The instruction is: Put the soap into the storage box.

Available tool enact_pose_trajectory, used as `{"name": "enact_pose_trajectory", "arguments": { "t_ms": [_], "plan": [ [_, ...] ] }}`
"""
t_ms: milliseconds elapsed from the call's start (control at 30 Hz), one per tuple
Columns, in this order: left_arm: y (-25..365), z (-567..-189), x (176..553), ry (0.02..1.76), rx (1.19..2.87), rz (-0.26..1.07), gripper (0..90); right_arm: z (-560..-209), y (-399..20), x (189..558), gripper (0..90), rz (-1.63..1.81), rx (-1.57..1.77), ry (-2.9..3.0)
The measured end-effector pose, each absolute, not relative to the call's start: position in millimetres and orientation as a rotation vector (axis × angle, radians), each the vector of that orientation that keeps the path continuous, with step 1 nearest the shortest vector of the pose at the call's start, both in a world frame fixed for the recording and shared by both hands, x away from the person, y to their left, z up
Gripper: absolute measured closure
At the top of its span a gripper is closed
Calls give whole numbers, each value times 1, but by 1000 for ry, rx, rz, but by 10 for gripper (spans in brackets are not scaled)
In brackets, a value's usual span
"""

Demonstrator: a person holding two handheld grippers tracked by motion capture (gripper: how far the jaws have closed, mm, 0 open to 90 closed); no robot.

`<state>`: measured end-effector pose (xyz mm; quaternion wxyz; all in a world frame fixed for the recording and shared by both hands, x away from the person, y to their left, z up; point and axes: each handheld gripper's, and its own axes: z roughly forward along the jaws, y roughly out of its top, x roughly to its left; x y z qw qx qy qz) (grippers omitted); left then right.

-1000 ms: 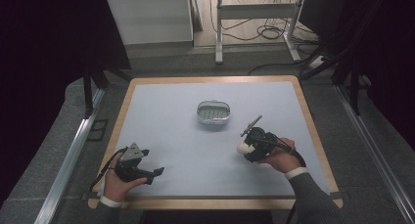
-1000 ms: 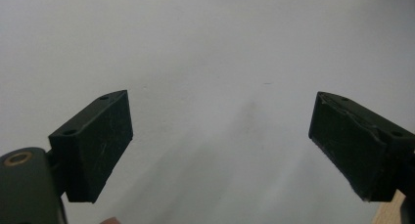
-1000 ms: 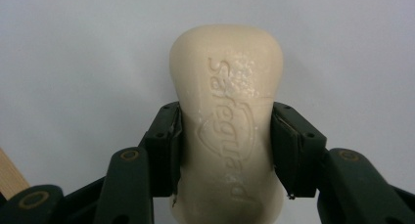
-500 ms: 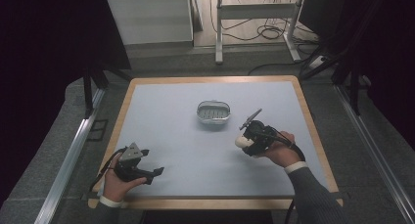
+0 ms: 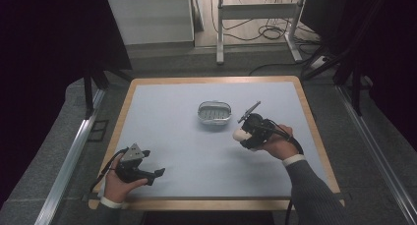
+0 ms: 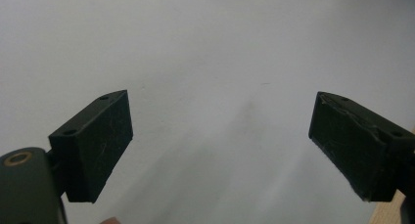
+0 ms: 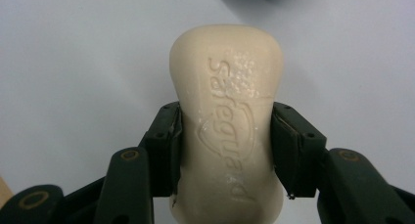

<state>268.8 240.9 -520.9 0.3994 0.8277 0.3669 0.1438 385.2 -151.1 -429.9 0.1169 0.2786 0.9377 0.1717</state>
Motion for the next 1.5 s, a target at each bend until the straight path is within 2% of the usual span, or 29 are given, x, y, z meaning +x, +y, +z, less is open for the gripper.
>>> {"name": "enact_pose_trajectory", "arguments": {
  "t_ms": [1500],
  "plan": [
    [241,-522,269,931,2103,359,96,-405,-132,434,494,572,770,2704]
  ]
}}
